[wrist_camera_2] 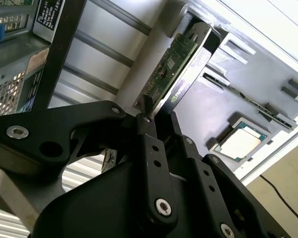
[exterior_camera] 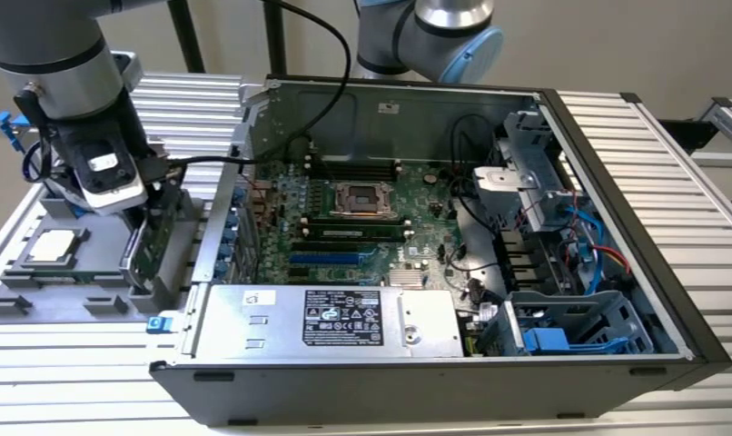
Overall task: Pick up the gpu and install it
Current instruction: 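Pick up the gpu and move the gpu toward the slot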
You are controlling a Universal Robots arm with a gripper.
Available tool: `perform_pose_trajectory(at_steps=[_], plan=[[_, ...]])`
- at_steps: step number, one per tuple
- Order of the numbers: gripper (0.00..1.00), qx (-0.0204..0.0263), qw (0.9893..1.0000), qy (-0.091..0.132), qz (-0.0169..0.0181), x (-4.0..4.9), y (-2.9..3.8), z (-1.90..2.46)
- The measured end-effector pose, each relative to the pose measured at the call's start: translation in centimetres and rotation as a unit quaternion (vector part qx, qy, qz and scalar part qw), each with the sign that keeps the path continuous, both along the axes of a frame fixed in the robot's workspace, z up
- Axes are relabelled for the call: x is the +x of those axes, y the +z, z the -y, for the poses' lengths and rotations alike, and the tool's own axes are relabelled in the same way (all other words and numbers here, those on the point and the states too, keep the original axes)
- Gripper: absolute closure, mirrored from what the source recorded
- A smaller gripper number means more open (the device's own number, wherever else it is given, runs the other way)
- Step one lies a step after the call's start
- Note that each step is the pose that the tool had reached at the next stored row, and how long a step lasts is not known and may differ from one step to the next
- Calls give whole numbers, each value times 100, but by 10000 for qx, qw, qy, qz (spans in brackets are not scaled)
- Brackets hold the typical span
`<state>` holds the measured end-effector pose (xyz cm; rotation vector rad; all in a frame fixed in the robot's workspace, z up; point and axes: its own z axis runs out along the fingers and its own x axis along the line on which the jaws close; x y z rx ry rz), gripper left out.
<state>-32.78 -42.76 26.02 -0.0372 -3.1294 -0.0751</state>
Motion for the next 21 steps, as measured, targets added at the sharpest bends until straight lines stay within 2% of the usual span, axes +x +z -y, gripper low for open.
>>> perform_pose_trajectory(at_steps=[12, 21], plan=[[100, 0, 10000, 33, 0, 0, 113, 0], [100, 0, 10000, 33, 0, 0, 127, 0]])
